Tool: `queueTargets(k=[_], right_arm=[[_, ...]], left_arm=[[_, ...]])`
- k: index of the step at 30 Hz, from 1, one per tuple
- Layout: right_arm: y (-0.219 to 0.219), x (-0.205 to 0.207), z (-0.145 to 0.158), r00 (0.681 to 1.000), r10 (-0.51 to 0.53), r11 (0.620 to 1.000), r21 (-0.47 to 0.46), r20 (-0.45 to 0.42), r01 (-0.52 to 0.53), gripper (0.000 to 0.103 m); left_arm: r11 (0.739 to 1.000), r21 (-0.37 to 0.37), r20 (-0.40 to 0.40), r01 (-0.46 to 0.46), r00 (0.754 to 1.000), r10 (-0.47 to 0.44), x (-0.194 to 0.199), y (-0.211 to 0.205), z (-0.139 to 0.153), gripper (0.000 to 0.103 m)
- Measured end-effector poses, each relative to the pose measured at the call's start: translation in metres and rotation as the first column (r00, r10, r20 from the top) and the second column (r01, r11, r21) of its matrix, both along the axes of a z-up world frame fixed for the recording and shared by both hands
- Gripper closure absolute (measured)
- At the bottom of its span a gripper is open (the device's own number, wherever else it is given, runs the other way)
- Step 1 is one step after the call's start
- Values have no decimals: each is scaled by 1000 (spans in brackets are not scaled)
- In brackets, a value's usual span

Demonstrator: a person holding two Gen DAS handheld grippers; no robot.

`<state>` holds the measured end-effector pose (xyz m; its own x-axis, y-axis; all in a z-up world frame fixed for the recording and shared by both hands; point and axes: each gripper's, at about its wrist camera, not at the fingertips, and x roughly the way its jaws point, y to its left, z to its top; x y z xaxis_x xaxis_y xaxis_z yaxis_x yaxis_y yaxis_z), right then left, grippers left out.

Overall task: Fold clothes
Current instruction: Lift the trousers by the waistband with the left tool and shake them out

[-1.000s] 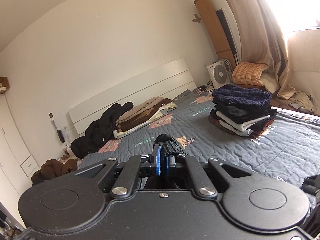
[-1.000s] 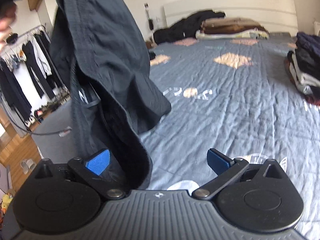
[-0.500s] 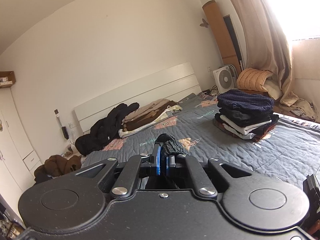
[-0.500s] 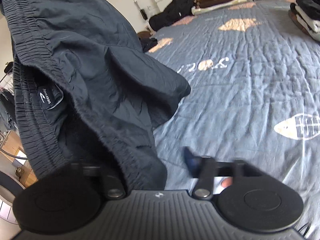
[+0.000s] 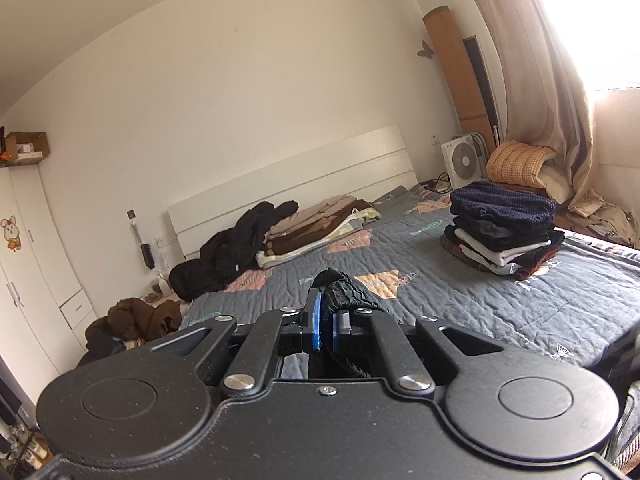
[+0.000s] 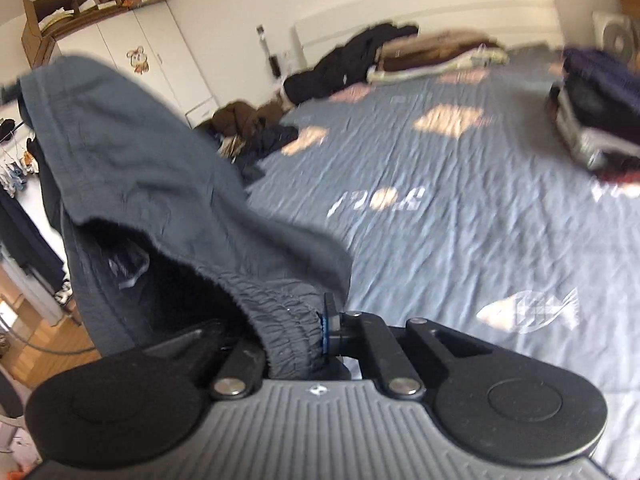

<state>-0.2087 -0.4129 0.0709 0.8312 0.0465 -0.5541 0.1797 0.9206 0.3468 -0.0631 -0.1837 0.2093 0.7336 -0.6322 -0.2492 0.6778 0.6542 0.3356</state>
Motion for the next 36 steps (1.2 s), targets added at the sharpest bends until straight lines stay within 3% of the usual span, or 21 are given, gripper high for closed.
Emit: queueTargets(k=[9,13,17,21,25,32,36], right_arm=[[7,-67,123,994,-45,964,-258,101,70,99],[19,-83,150,992,-41,938,-337,115,78,99],[19,-76,156,994,-39,929,-362,101,73,99],[3,-49,145,998,-36,939,-341,46,50,99],[-24,0,115,998,-51,953,-301,-49,34,99],[-74,120,27,973,-155,955,-279,-170,103,99],[-95,173,-14,955,-225,938,-308,-191,159,99]], left_arm=[[997,-44,36,65,997,-64,-40,28,39,97],[993,-54,48,108,993,-106,-55,34,47,97],[990,-66,11,123,992,-122,-43,34,38,97],[992,-50,-63,113,991,-116,-11,24,16,97],[997,-8,-175,80,981,-81,48,-3,-24,97],[997,70,-284,-26,958,45,164,-71,-109,97],[994,91,-284,-59,955,83,202,-89,-140,97]])
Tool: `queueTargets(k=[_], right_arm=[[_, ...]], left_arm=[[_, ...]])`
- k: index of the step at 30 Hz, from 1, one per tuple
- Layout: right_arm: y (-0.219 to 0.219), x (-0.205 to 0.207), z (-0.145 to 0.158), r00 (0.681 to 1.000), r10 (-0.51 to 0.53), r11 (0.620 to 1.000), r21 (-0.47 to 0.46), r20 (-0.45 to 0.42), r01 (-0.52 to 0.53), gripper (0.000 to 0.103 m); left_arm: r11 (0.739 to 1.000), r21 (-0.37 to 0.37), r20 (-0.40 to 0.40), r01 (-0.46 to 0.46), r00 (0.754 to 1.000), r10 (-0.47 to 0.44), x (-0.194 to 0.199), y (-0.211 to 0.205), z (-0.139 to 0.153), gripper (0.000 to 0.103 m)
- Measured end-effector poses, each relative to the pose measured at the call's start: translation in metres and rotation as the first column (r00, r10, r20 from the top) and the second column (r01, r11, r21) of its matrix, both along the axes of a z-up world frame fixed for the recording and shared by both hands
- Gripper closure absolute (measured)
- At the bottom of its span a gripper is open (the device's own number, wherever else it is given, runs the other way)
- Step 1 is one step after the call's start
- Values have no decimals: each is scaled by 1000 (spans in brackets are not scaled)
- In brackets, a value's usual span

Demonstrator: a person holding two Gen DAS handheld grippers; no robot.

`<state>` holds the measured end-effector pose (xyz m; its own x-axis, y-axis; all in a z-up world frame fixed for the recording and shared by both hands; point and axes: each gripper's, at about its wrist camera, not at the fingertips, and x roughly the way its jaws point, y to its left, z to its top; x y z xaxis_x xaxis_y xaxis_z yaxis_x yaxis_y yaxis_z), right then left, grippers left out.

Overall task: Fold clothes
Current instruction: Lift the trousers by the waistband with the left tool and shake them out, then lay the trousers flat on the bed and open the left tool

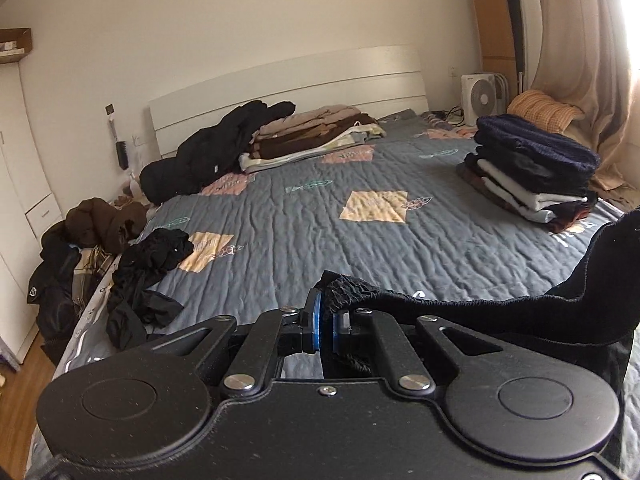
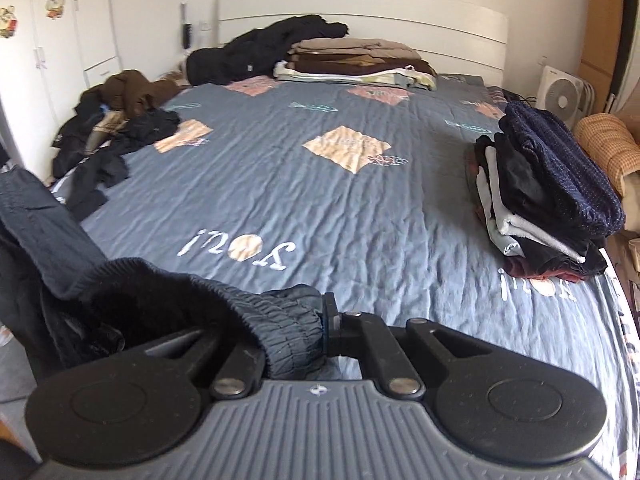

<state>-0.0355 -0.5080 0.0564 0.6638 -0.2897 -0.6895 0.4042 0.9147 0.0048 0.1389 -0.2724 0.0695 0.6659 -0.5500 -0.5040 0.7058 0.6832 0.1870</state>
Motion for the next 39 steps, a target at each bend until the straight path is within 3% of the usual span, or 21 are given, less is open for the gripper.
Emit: queueTargets(k=[5,14,23,25,27,28,29,31,36,39], right_arm=[[-23,35,-22,997,-69,997,21,21,68,99],[-35,60,-32,995,-94,996,-5,39,94,99],[-31,67,-55,994,-107,994,4,-22,107,99],[-35,72,-63,992,-122,992,9,-40,122,99],[-38,78,-70,990,-128,992,16,-55,129,99],[-39,80,-73,990,-131,991,18,-60,132,99],[-39,83,-76,989,-134,991,22,-64,136,99],[-45,89,-81,985,-160,986,45,-71,163,99],[-70,113,-93,971,-225,968,95,-79,232,98],[-78,126,-97,962,-258,961,82,-90,265,98]], left_arm=[[999,19,-16,-36,999,36,29,-13,-18,97],[998,29,-28,-52,998,52,50,-25,-31,97],[996,71,-95,-48,994,55,66,-32,-58,92],[995,90,-88,-52,994,59,64,-29,-64,80],[996,80,-84,-39,995,46,60,-20,-66,79],[996,75,-92,-38,995,45,59,-14,-66,72],[997,63,-91,-42,995,48,56,-7,-66,64],[998,37,-86,-52,995,55,50,7,-66,36],[999,-27,-134,27,990,-31,24,28,-62,28],[991,-28,-151,131,979,-134,4,35,-59,9]])
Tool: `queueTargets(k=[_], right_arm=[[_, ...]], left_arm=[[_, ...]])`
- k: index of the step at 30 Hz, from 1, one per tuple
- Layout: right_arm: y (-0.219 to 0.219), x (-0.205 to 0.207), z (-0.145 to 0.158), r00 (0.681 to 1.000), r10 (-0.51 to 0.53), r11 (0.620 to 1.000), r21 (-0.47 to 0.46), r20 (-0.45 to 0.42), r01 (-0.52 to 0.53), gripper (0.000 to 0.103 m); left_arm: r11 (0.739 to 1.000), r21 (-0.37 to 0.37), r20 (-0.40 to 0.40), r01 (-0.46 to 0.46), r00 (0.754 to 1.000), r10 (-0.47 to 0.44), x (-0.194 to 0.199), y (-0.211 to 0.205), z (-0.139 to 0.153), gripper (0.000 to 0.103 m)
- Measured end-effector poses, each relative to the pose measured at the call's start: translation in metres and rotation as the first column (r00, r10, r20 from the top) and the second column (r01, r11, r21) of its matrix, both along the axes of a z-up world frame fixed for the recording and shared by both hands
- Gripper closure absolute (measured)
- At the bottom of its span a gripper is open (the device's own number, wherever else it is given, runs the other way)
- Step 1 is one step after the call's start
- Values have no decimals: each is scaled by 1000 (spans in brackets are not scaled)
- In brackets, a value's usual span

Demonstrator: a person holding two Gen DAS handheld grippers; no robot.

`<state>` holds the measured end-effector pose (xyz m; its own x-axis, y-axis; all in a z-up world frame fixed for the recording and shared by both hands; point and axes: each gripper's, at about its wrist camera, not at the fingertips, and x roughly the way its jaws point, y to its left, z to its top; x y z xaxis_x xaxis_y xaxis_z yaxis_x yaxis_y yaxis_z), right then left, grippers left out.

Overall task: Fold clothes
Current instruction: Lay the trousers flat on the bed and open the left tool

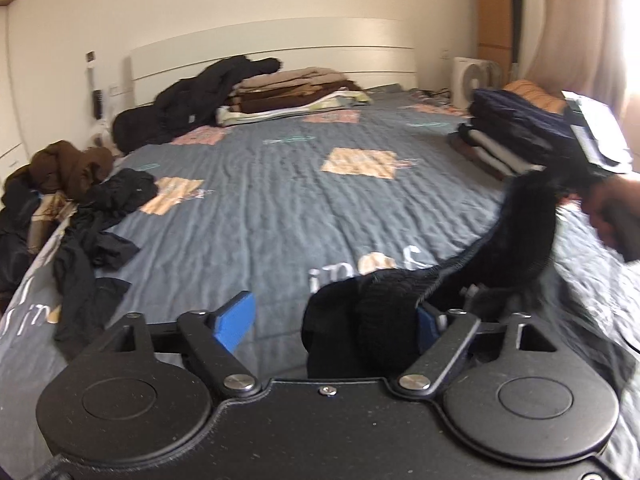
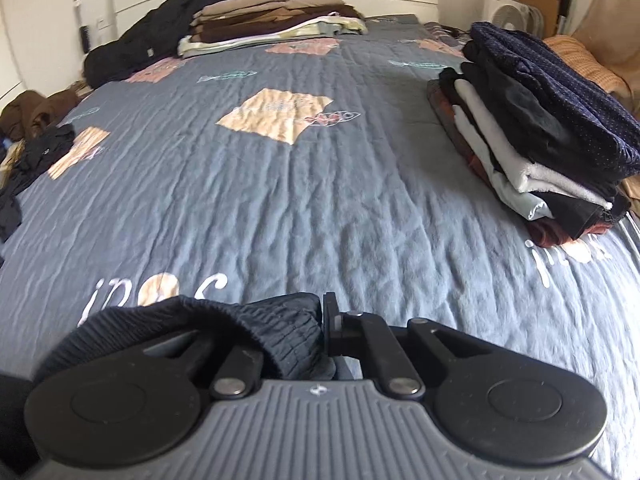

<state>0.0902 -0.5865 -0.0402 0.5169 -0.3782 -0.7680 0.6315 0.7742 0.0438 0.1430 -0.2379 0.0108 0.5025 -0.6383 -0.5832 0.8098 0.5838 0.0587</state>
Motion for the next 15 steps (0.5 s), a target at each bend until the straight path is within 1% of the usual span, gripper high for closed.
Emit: queueTargets(k=[1,2,3,4,5,6,7,8,9,13,14,15], right_arm=[[-3,4,-1,1000,-11,1000,-3,-5,11,98],[-6,8,-3,1000,-21,1000,-6,-10,21,98],[-9,12,-4,1000,-25,1000,-4,-19,25,98],[-13,17,-7,999,-36,999,3,-29,36,98],[-17,22,-9,998,-46,999,10,-39,46,98],[-21,27,-12,997,-55,998,17,-51,56,95],[-25,32,-16,996,-56,998,36,-68,59,95],[-29,38,-20,995,-57,997,54,-86,62,94],[-33,43,-24,993,-57,995,71,-102,64,90],[-39,42,-21,994,-12,996,84,-112,22,77],[-41,42,-20,993,-1,996,87,-114,11,69],[-42,41,-18,993,10,996,88,-115,0,60]], left_arm=[[999,6,-4,40,999,-40,-6,2,1,8],[996,-6,-8,87,996,-87,-10,6,2,8],[996,-36,-9,85,996,-85,-12,9,0,8],[995,-68,-11,75,997,-76,-13,11,-2,6],[994,-102,-36,41,998,-45,-9,12,-4,5],[991,-135,-65,2,998,-11,-4,12,-7,5],[987,-157,-109,-43,994,26,3,10,-12,5],[984,-161,-150,-77,987,53,10,8,-20,5],[985,-145,-166,-90,984,65,13,2,-27,5],[998,-23,-62,-51,997,50,8,-20,-56,5],[998,-8,-62,-62,996,62,10,-23,-62,5],[998,-4,-79,-71,994,70,13,-21,-67,5]])
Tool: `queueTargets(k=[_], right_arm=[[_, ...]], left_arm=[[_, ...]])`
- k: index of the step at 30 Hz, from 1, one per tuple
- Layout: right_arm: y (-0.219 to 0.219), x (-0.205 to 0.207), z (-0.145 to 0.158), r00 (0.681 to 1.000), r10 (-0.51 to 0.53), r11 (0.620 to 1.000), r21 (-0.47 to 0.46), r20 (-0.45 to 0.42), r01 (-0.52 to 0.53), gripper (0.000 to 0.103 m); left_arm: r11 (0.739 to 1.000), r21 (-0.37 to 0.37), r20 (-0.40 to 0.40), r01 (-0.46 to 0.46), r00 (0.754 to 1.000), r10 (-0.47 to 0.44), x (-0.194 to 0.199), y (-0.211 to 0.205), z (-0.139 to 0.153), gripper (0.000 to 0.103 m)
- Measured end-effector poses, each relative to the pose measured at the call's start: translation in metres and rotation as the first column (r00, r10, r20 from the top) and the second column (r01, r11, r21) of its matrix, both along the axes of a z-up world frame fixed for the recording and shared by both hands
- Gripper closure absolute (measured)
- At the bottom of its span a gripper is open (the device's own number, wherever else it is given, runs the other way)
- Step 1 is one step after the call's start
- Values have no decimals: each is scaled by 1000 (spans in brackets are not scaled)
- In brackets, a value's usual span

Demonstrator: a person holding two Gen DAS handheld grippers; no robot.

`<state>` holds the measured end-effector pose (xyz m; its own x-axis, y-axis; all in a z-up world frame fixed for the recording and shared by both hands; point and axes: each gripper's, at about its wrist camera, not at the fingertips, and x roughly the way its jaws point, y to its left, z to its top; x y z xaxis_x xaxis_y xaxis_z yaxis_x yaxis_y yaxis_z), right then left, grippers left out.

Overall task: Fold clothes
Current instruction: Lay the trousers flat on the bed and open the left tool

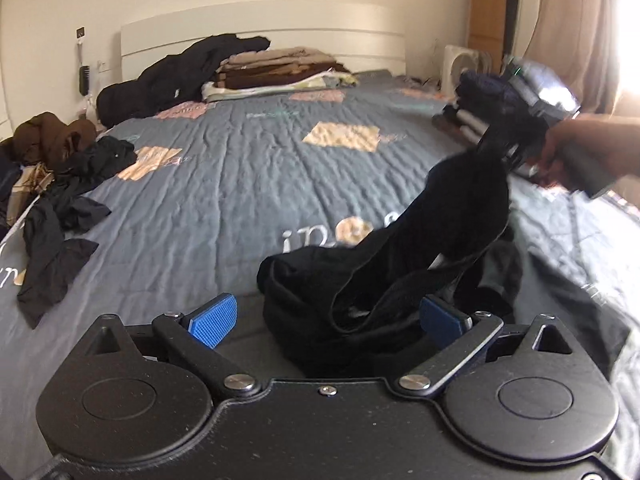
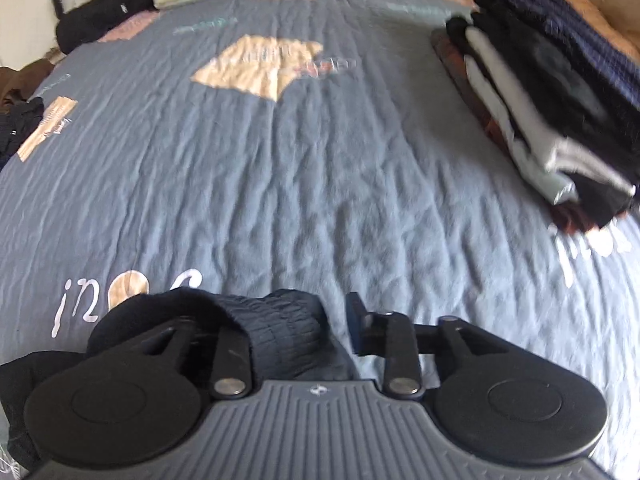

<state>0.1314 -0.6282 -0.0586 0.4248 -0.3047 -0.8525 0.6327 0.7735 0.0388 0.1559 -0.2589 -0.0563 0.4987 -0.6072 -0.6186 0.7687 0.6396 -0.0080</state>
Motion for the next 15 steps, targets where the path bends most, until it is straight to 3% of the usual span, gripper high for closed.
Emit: queueTargets(k=[2,6,8,12,15], right_arm=[[4,-11,12,999,25,999,-36,24,-24,48],[16,-30,39,996,92,991,-99,14,-90,9],[18,-33,49,995,100,986,-136,-1,-100,1],[16,-35,63,994,102,972,-206,-49,-110,0],[9,-28,57,989,99,982,-152,-110,-116,0]], left_arm=[[1000,7,-17,25,1000,-25,1,5,-6,5],[1000,-9,3,18,1000,-18,1,7,-6,5],[1000,-26,-22,15,1000,-16,4,9,-8,5],[1000,-12,-16,26,1000,-26,-2,8,-7,5],[997,-31,-23,70,997,-70,-7,11,-3,5]])
